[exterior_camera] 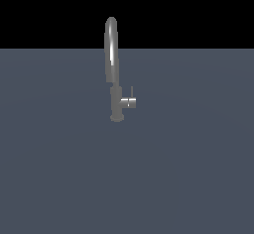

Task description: Turn on the faucet by rotating a designated handle.

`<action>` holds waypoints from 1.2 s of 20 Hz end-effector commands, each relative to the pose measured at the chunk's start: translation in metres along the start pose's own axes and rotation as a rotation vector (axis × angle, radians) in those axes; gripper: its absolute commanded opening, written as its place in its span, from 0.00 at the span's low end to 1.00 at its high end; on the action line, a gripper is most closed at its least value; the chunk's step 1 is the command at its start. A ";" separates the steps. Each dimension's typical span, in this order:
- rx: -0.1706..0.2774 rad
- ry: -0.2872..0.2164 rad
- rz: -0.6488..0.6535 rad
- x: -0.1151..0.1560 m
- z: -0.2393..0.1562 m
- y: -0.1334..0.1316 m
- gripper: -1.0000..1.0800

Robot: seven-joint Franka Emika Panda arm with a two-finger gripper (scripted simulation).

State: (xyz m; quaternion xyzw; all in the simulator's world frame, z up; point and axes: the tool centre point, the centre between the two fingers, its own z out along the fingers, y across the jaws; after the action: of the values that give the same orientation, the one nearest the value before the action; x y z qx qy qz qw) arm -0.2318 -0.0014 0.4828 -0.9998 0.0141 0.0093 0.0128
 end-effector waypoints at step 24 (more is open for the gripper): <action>0.287 -0.310 0.297 0.131 0.039 -0.006 0.00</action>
State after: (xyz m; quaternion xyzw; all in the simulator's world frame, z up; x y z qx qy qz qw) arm -0.1108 0.0030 0.4454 -0.9662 0.1495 0.1517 0.1452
